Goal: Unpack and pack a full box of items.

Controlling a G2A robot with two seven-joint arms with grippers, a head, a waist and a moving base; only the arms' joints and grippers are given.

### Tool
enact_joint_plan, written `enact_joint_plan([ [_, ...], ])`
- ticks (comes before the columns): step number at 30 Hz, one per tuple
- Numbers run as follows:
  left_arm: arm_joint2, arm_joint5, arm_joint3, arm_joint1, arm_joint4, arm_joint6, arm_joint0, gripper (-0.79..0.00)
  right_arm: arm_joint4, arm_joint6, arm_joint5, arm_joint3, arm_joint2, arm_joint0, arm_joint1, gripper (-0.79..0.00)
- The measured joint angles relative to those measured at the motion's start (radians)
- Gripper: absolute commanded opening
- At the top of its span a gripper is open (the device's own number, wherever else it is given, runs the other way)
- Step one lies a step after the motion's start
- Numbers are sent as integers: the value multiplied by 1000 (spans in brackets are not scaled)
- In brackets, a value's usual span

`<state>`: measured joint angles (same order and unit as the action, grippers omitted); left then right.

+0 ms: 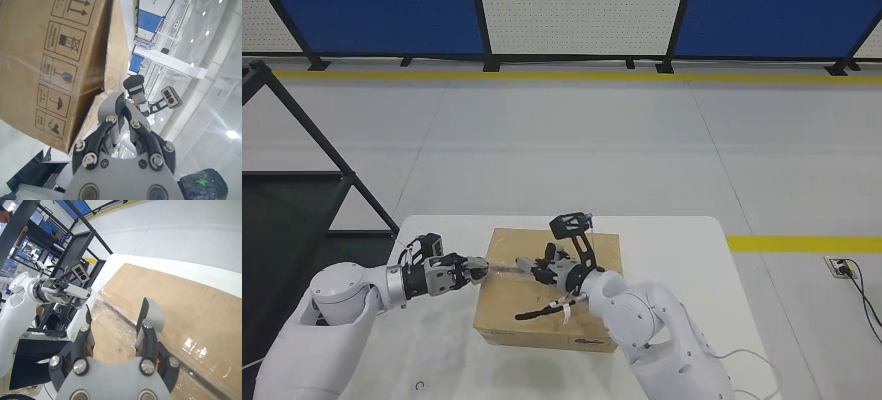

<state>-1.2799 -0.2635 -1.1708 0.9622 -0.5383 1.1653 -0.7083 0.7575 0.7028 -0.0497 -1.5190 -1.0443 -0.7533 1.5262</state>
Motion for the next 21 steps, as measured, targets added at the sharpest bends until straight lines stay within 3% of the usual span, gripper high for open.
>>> enact_joint_plan([
  [21,-7,3,-19,-8,4,-42,3,-785,-37,-40,3,-28,-31,-30,-6,-197],
])
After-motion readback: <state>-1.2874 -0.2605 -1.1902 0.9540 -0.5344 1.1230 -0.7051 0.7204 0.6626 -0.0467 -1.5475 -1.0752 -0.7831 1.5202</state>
